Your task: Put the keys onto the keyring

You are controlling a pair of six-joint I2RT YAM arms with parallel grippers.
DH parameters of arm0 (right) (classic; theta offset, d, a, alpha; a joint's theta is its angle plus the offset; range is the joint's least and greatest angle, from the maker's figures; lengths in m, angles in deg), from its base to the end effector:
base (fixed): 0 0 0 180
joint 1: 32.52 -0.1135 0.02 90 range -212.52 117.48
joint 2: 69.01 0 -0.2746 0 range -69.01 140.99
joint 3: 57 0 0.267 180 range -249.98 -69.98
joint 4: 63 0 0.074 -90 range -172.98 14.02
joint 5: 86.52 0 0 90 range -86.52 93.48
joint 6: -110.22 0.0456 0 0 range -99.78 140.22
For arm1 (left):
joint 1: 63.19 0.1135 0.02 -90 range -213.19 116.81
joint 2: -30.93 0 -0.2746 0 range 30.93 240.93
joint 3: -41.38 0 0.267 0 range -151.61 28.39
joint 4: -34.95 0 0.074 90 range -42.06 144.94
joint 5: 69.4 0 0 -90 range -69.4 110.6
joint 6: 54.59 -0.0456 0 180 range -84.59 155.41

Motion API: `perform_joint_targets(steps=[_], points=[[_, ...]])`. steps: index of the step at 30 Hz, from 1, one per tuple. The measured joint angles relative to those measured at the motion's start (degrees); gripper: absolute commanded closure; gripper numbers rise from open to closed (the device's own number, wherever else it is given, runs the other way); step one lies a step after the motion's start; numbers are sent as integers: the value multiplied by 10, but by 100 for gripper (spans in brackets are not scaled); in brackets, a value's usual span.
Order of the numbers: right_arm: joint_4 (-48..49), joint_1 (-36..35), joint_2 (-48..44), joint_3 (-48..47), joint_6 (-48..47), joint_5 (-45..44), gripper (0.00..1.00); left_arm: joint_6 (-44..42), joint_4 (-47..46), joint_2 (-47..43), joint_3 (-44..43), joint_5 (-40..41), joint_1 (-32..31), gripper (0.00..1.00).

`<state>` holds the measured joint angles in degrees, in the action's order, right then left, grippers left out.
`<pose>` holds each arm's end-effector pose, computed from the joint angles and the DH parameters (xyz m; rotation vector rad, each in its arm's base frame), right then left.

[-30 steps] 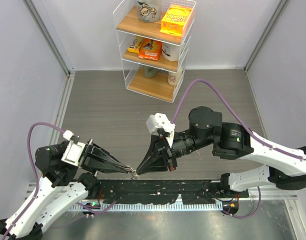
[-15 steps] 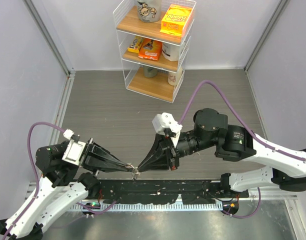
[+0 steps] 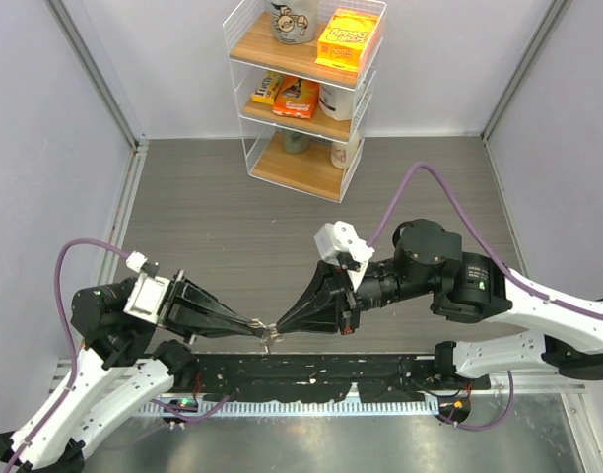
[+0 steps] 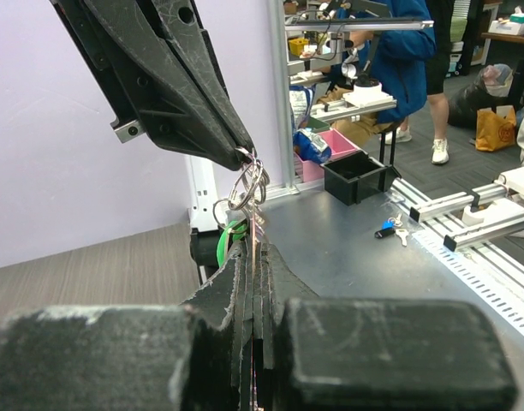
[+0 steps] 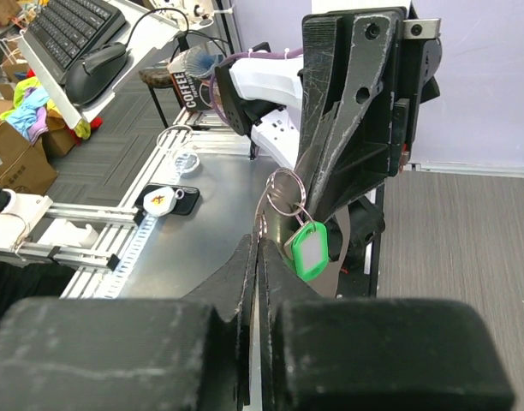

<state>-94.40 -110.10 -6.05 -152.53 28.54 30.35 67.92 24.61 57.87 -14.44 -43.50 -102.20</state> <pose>0.0304 0.2338 0.5042 -1.3254 1.1796 1.5002 0.0377 -0.0833 0.4262 1.2135 0.8159 -1.5365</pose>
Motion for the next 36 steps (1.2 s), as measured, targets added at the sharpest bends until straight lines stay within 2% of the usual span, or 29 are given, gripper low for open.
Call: perform_joint_targets(steps=[15,29,36], points=[[80,-1,-45,68,23,-48,95,-2,0,2,0,10,0,100],[316,-2,-106,231,66,-127,95,-38,22,-12,12,54,0,100],[380,-2,-103,233,74,-137,95,-63,40,-32,15,80,0,100]])
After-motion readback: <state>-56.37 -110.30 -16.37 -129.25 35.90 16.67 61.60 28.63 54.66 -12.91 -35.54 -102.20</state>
